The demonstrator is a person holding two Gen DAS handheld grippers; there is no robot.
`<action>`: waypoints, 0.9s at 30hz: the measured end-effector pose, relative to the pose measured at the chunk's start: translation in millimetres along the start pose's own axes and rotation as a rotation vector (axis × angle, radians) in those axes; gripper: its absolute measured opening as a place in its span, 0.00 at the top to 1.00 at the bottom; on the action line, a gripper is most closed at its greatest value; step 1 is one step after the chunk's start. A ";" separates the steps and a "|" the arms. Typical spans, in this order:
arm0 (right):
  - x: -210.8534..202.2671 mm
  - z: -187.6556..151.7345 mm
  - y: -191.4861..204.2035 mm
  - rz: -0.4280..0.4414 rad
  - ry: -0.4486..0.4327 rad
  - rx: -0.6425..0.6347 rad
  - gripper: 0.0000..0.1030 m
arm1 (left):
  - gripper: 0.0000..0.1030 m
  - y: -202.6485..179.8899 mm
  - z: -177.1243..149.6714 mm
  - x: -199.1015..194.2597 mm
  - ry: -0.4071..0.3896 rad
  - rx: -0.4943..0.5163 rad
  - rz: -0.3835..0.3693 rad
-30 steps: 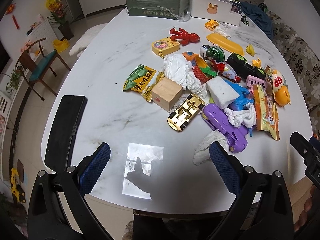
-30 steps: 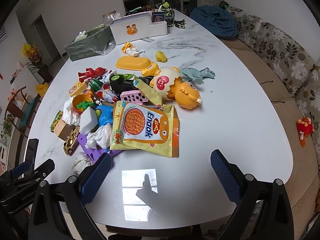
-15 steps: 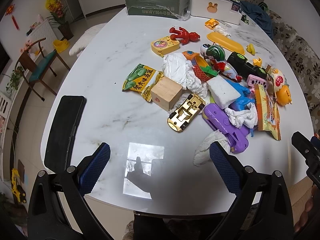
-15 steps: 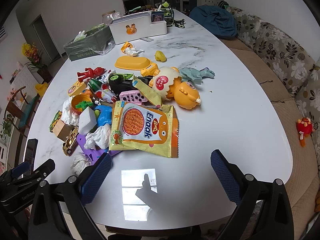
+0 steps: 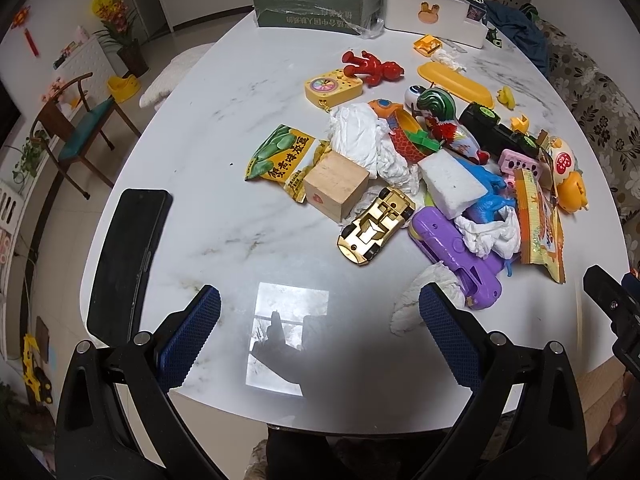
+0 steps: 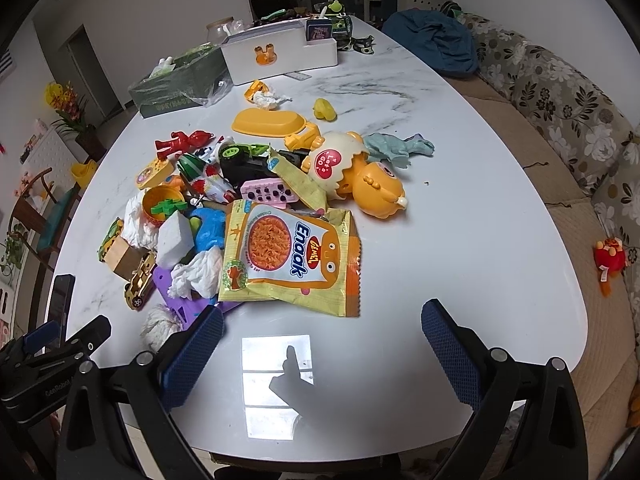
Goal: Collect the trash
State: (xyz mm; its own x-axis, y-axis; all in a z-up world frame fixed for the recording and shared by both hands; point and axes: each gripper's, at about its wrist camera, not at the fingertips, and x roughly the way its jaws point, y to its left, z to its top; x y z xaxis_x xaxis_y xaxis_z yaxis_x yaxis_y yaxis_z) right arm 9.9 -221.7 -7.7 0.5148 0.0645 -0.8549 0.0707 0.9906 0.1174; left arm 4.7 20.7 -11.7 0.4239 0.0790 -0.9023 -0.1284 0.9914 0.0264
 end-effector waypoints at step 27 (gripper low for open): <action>84.0 38.1 0.3 0.317 0.076 -0.331 0.91 | 0.06 18.1 -32.6 -16.3 -0.047 -0.021 -0.094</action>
State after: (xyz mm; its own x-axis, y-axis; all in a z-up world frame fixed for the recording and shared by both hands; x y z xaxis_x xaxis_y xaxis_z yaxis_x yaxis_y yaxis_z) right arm 85.7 -220.6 -60.2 0.4018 0.3664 -0.8393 -0.3628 0.9052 0.2215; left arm -33.7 33.9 -10.6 0.4768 -0.0092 -0.8790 -0.1042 0.9923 -0.0669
